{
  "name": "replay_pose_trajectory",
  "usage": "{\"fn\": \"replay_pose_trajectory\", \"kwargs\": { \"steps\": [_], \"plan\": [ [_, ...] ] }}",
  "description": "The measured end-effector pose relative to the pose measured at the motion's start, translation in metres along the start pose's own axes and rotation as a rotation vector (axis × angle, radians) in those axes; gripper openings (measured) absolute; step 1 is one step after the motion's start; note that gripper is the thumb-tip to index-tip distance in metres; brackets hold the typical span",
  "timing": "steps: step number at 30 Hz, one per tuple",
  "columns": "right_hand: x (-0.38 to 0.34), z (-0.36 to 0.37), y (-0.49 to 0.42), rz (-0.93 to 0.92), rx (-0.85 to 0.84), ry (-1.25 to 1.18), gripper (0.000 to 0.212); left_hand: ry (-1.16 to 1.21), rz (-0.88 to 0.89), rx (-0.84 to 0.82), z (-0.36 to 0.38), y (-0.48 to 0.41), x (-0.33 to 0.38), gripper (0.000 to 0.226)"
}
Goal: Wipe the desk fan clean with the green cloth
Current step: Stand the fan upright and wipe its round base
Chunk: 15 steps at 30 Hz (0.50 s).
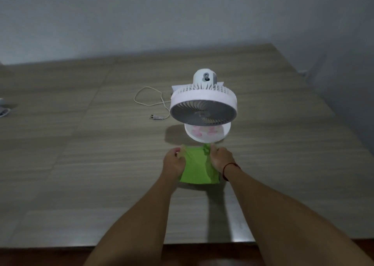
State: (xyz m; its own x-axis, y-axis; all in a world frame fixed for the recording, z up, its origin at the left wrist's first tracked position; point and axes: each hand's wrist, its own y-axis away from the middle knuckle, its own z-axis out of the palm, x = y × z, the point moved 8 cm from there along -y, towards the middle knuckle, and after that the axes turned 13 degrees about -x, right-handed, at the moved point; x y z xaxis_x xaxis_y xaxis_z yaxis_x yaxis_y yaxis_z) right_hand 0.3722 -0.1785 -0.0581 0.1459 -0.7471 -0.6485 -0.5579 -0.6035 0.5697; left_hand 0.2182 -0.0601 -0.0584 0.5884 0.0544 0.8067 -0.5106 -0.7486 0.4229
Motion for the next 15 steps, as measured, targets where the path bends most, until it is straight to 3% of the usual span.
{"fn": "replay_pose_trajectory", "kwargs": {
  "steps": [4, 8, 12, 15],
  "plan": [
    [0.018, 0.014, -0.002, 0.019, -0.021, 0.214, 0.055, -0.244, -0.043, -0.079, 0.013, -0.006, -0.025, 0.054],
    [0.006, 0.025, -0.012, -0.140, 0.011, 0.361, 0.043, -0.506, 0.103, -0.073, 0.025, -0.012, -0.013, 0.050],
    [0.008, 0.052, -0.034, -0.256, -0.047, 0.416, 0.041, -0.711, 0.305, -0.085, 0.051, -0.026, -0.008, 0.051],
    [0.016, 0.062, -0.048, -0.345, -0.007, 0.469, 0.049, -0.794, 0.346, -0.048, 0.065, -0.040, -0.019, 0.052]
  ]
}}
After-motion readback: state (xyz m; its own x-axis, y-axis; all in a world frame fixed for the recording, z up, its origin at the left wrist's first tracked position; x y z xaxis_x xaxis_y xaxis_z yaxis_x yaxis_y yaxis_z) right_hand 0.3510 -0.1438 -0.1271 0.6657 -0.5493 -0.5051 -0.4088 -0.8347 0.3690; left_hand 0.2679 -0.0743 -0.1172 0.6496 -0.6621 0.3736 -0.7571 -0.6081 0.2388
